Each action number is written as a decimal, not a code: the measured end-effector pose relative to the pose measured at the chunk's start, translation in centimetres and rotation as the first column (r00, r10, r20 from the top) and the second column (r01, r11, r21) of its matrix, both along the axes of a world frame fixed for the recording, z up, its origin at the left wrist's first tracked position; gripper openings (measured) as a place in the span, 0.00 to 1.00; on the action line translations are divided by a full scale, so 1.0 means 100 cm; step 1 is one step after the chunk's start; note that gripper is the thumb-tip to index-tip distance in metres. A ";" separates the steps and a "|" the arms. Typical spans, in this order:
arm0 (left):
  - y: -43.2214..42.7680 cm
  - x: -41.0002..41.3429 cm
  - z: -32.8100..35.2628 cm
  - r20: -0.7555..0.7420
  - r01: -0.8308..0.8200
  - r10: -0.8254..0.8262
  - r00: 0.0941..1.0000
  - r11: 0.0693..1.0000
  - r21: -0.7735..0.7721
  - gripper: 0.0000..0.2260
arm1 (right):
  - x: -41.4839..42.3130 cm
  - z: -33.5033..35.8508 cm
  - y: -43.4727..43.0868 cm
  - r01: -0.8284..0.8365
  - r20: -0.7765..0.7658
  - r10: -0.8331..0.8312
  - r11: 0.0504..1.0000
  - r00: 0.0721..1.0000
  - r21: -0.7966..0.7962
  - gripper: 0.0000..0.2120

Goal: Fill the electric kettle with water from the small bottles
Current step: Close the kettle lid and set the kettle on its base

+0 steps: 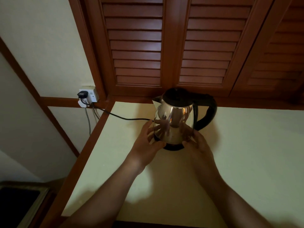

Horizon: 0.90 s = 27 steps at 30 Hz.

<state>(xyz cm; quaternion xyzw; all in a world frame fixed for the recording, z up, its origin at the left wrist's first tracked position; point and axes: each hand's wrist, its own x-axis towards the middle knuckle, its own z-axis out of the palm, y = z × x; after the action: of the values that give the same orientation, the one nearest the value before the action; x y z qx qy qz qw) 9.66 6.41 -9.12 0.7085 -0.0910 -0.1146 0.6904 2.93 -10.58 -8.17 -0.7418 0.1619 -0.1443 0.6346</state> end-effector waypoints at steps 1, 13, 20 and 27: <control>0.001 0.000 0.000 0.016 0.006 -0.006 1.000 1.000 0.009 0.36 | 0.001 0.001 0.002 -0.003 0.004 0.003 1.000 1.000 0.000 0.23; 0.010 0.008 0.005 0.082 0.002 -0.006 0.997 0.998 0.056 0.32 | 0.004 0.002 0.004 -0.042 0.008 0.042 0.996 0.999 -0.076 0.22; 0.016 0.014 0.012 0.148 0.016 -0.031 0.988 0.995 0.102 0.28 | 0.004 0.028 -0.011 0.053 0.037 -0.045 0.962 0.998 -0.267 0.12; 0.007 0.032 0.034 0.215 0.071 -0.092 0.972 0.992 0.102 0.40 | 0.032 0.068 0.000 0.171 0.288 -0.064 0.916 0.955 -0.362 0.16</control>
<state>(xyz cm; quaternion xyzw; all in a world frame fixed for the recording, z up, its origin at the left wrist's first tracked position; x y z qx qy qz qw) 12.84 7.09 -5.73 0.7440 -0.1900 -0.0682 0.6369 6.11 -10.61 -1.40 -0.8135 0.0870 -0.3113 0.4835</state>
